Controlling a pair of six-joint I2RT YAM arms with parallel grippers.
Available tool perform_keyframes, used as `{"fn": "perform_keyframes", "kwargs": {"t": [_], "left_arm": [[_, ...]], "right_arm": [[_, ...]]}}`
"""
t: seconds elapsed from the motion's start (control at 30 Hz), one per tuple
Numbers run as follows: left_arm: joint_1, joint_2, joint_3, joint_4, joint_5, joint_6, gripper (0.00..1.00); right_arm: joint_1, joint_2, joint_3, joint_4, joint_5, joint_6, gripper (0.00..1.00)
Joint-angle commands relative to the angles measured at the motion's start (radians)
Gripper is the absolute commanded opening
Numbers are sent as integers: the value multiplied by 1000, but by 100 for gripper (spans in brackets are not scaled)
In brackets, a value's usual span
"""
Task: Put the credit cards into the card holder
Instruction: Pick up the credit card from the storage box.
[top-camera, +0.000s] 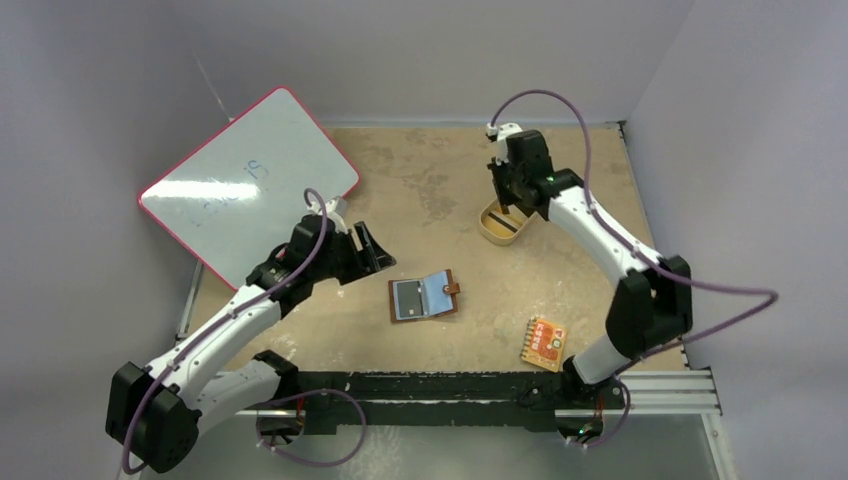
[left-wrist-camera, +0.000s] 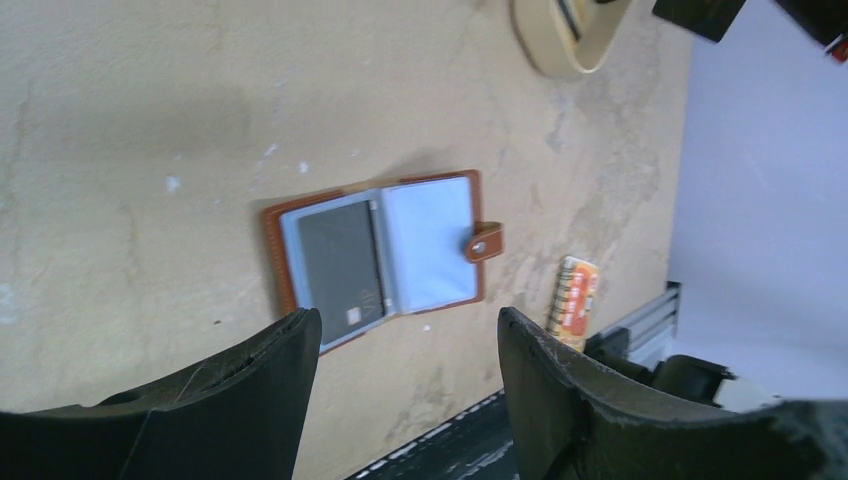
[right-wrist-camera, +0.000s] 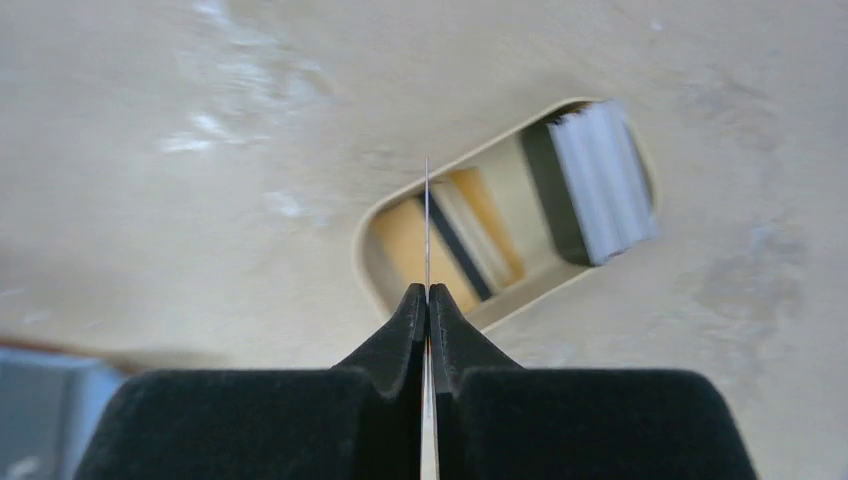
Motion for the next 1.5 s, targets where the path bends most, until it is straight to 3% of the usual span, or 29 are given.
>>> {"fn": "perform_keyframes", "kwargs": {"t": [0.0, 0.17, 0.33, 0.53, 0.8, 0.97, 1.13, 1.2, 1.33, 1.47], "left_arm": [[-1, -20, 68, 148, 101, -92, 64], [-1, -22, 50, 314, 181, -202, 62], [-1, -19, 19, 511, 262, -301, 58], [-1, 4, 11, 674, 327, -351, 55], [-1, 46, -11, 736, 341, -380, 55], [-3, 62, -27, 743, 343, -381, 53], [-4, 48, -40, 743, 338, -381, 13], [-3, 43, -36, 687, 318, -353, 1], [-3, 43, -38, 547, 256, -276, 0], [-4, 67, -54, 429, 191, -200, 0]], "right_arm": [[9, -202, -87, 60, -305, 241, 0], [10, -429, -321, 369, -646, 519, 0], [17, -534, -509, 667, -818, 795, 0], [37, -571, -609, 851, -893, 959, 0], [96, -524, -634, 1020, -929, 1066, 0], [152, -487, -630, 1060, -907, 1079, 0], [166, -466, -628, 1022, -879, 1061, 1], [166, -471, -615, 945, -849, 1022, 11], [166, -507, -591, 713, -735, 905, 33], [166, -504, -608, 575, -600, 823, 43]]}}
